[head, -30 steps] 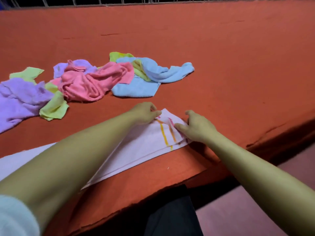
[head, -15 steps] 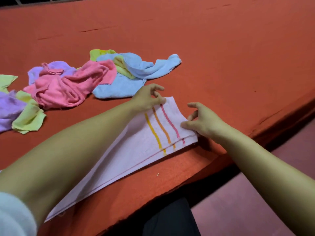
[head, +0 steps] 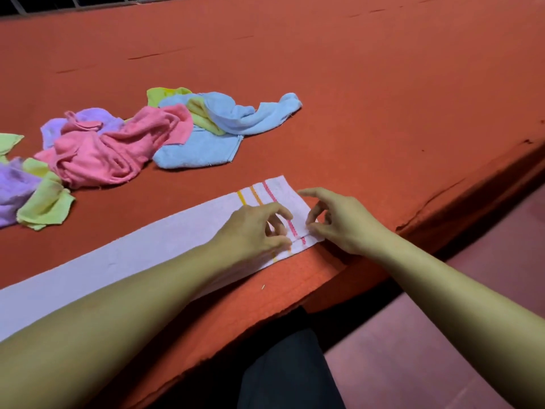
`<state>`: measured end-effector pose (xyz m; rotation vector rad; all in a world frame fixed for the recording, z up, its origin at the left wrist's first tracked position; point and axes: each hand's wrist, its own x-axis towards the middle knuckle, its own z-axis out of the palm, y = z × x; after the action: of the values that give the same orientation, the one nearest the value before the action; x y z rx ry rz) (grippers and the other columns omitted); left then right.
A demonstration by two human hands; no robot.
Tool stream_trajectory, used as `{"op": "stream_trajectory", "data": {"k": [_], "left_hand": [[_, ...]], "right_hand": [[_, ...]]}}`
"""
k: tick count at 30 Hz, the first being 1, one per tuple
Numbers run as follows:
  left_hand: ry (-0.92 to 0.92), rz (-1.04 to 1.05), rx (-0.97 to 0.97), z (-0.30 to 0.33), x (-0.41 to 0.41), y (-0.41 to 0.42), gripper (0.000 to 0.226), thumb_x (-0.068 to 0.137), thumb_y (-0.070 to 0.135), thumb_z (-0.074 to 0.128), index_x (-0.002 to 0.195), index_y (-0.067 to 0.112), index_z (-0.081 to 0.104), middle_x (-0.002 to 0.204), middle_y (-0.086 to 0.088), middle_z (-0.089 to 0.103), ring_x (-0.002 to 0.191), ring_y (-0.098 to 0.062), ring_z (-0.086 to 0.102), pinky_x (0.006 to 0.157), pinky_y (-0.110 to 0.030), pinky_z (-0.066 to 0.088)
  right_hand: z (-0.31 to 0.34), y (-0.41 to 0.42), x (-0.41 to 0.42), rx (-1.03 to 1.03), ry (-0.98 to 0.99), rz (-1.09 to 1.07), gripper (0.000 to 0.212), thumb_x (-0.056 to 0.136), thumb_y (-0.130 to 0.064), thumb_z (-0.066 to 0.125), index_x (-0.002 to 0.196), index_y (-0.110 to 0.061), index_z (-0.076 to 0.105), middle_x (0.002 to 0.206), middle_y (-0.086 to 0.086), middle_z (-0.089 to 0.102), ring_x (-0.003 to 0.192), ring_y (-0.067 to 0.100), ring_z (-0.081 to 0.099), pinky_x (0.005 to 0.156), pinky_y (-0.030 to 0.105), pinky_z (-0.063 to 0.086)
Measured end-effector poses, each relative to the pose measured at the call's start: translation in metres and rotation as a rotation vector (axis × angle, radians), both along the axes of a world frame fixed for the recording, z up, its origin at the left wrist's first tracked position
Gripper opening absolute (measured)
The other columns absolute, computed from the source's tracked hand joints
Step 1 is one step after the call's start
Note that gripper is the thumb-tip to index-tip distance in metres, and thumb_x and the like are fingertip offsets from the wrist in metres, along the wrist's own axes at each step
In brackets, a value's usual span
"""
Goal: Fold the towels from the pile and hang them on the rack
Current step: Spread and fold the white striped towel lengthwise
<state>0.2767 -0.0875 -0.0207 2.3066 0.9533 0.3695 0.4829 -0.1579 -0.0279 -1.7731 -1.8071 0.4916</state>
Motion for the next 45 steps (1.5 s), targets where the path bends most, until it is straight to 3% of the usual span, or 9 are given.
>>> {"op": "stream_trajectory", "data": {"k": [10,14,18,21,26,31,35,39,45], "left_hand": [[0.027,-0.003,0.221,-0.004,0.003,-0.01,0.034,0.09,0.025,0.062,0.123,0.028,0.055,0.085,0.019,0.068,0.072,-0.004,0.062,0.074,-0.025,0.048],[-0.051,0.01,0.23,0.002,-0.002,-0.013,0.034,0.089,0.026,0.063,0.121,0.031,0.053,0.084,0.019,0.067,0.068,-0.001,0.061,0.072,-0.02,0.045],[0.018,-0.052,0.205,-0.001,-0.005,-0.023,0.034,0.088,0.023,0.064,0.12,0.029,0.055,0.086,0.02,0.067,0.069,0.001,0.061,0.074,-0.019,0.047],[0.09,-0.083,0.198,-0.009,-0.005,-0.025,0.029,0.088,0.026,0.064,0.116,0.029,0.058,0.088,0.02,0.066,0.074,0.001,0.06,0.076,-0.022,0.048],[-0.02,0.049,0.105,-0.002,0.0,-0.012,0.02,0.09,0.028,0.059,0.109,0.033,0.06,0.076,0.017,0.069,0.075,0.003,0.062,0.075,-0.021,0.047],[-0.039,0.143,0.189,0.008,0.018,0.036,0.022,0.092,0.026,0.06,0.115,0.026,0.061,0.092,0.018,0.064,0.088,-0.01,0.061,0.084,-0.027,0.046],[0.05,0.199,0.197,0.004,0.034,0.068,0.029,0.097,0.026,0.056,0.125,0.018,0.057,0.122,0.0,0.065,0.113,-0.021,0.058,0.096,-0.029,0.042],[0.148,0.183,0.142,-0.013,0.048,0.09,0.031,0.098,0.033,0.053,0.126,0.02,0.055,0.124,-0.004,0.065,0.115,-0.026,0.059,0.097,-0.036,0.045],[0.183,0.183,0.135,-0.023,0.057,0.107,0.035,0.095,0.042,0.055,0.125,0.025,0.054,0.124,-0.002,0.065,0.116,-0.028,0.057,0.099,-0.043,0.045]], "right_hand": [[0.0,-0.006,0.001,0.071,-0.137,-0.007,0.058,0.086,-0.018,0.069,0.138,-0.032,0.047,0.096,-0.018,0.068,0.072,0.009,0.055,0.075,0.034,0.049],[0.006,-0.01,0.006,0.165,-0.1,0.006,0.052,0.089,-0.017,0.068,0.136,-0.028,0.05,0.09,-0.02,0.068,0.073,0.008,0.058,0.074,0.032,0.047],[-0.004,-0.017,0.008,0.154,-0.268,0.068,0.05,0.089,-0.021,0.067,0.136,-0.03,0.05,0.097,-0.018,0.071,0.088,0.014,0.054,0.076,0.036,0.049],[-0.013,-0.023,0.011,0.145,-0.332,0.074,0.052,0.089,-0.024,0.067,0.137,-0.032,0.049,0.099,-0.021,0.069,0.083,0.006,0.044,0.075,0.038,0.051],[-0.011,-0.029,0.01,0.117,-0.299,0.069,0.06,0.085,-0.036,0.069,0.138,-0.04,0.041,0.102,-0.025,0.066,0.086,-0.002,0.041,0.076,0.032,0.05],[-0.005,-0.029,0.007,0.096,-0.185,0.005,0.058,0.085,-0.048,0.064,0.138,-0.041,0.041,0.091,-0.025,0.067,0.084,0.004,0.056,0.076,0.035,0.052],[-0.001,-0.017,0.002,0.054,-0.149,-0.254,0.059,0.084,-0.05,0.063,0.137,-0.033,0.042,0.087,-0.012,0.069,0.09,0.022,0.067,0.075,0.039,0.052],[-0.009,-0.015,-0.009,-0.134,-0.311,-0.276,0.076,0.076,-0.058,0.064,0.141,-0.035,0.032,0.108,-0.005,0.067,0.106,0.026,0.063,0.081,0.041,0.052],[-0.016,-0.005,-0.012,-0.165,-0.176,-0.3,0.074,0.073,-0.042,0.063,0.139,-0.036,0.029,0.1,-0.008,0.067,0.102,0.028,0.064,0.082,0.044,0.052]]}}
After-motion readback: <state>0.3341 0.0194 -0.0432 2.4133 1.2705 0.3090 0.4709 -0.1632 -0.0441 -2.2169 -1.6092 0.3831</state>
